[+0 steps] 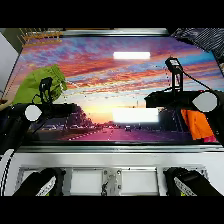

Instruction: Fold the clothes and pants, and hang the long-sleeved shirts on hangers.

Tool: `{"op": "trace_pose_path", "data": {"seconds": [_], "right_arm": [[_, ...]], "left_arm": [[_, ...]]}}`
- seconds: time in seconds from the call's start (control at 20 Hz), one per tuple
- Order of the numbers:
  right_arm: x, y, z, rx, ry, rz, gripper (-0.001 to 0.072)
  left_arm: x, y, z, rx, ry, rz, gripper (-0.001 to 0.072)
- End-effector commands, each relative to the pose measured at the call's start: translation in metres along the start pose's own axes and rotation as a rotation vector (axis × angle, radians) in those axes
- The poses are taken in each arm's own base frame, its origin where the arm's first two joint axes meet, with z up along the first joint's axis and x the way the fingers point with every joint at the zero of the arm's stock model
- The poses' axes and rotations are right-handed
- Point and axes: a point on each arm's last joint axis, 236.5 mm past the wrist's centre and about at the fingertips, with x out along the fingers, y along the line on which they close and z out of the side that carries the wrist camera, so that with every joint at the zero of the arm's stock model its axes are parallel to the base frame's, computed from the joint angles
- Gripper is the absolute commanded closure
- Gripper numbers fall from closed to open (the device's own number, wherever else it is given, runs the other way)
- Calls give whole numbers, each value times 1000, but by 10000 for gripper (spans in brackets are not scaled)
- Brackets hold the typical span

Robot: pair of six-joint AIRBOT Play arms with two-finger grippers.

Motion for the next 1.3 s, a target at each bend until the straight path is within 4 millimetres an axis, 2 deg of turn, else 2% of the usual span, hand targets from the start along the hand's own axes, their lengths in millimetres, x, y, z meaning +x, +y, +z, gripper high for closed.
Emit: {"op": "trace_pose_path", "data": {"seconds": [0.0, 0.55, 0.75, 0.85, 0.9, 1.05, 1.15, 1.25], "right_arm": [[0, 0, 0, 0, 1, 1, 677], [0, 0, 0, 0, 1, 1, 677], [0, 0, 0, 0, 1, 1, 677], [0, 0, 0, 0, 1, 1, 677], [0, 0, 0, 0, 1, 1, 677], [0, 0, 0, 0, 1, 1, 677], [0, 0, 0, 0, 1, 1, 677], [0, 0, 0, 0, 1, 1, 677]], "left_arm": [[0, 0, 0, 1, -1, 0, 703], [0, 0, 0, 1, -1, 0, 703], [0, 0, 6, 23, -28, 3, 694], [-6, 8, 34, 142, -125, 28, -13], [-11, 21, 56, 153, -175, 73, 13], [-17, 84, 119, 142, -221, 255, 13], [-4, 125, 145, 94, -195, 325, 13], [25, 157, 157, 48, -146, 354, 13]]}}
